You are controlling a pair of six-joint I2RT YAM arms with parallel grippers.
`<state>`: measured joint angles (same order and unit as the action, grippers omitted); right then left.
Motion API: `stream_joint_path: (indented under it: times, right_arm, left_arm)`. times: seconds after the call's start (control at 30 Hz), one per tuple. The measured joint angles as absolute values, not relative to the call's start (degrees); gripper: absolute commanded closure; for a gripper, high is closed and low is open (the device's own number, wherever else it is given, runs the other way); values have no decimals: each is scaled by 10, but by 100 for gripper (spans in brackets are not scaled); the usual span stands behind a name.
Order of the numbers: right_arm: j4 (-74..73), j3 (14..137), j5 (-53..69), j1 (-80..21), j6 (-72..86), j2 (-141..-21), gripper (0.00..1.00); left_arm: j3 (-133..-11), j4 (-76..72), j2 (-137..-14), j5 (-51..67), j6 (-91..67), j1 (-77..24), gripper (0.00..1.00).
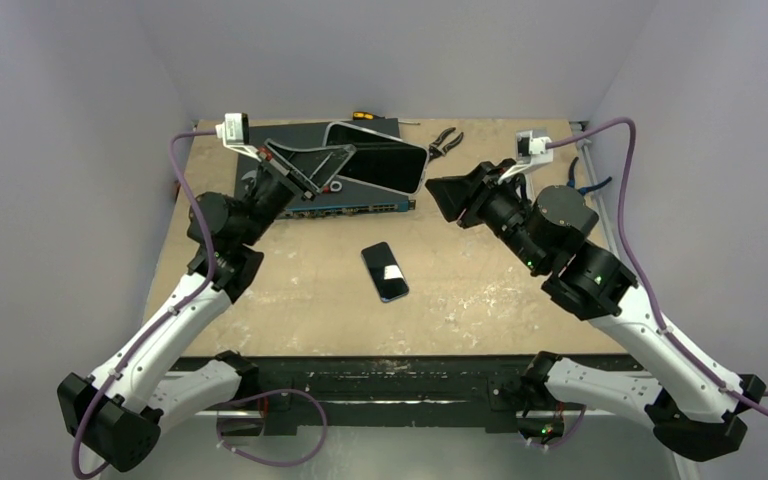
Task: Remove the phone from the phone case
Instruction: Remove the phone case from the phone.
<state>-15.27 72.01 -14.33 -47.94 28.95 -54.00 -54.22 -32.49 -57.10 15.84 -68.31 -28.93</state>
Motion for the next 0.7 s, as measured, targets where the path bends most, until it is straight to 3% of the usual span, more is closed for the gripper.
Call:
stream_joint_path:
  times: [0.1, 0.2, 0.3, 0.7]
  right_arm:
    - [-160, 720, -144, -479, 289, -541, 59]
    - [-159, 720, -145, -479, 291, -539, 46]
    - [-154, 714, -144, -479, 294, -527, 40]
    - [-90, 696, -96, -479, 296, -499, 43]
  left_arm:
    - [-542, -333, -569, 158, -684, -289, 100]
    - [-542, -334, -568, 158, -684, -289, 100]
    - [-542, -333, -565, 158, -683, -289, 100]
    - [-542, -333, -563, 158, -683, -289, 100]
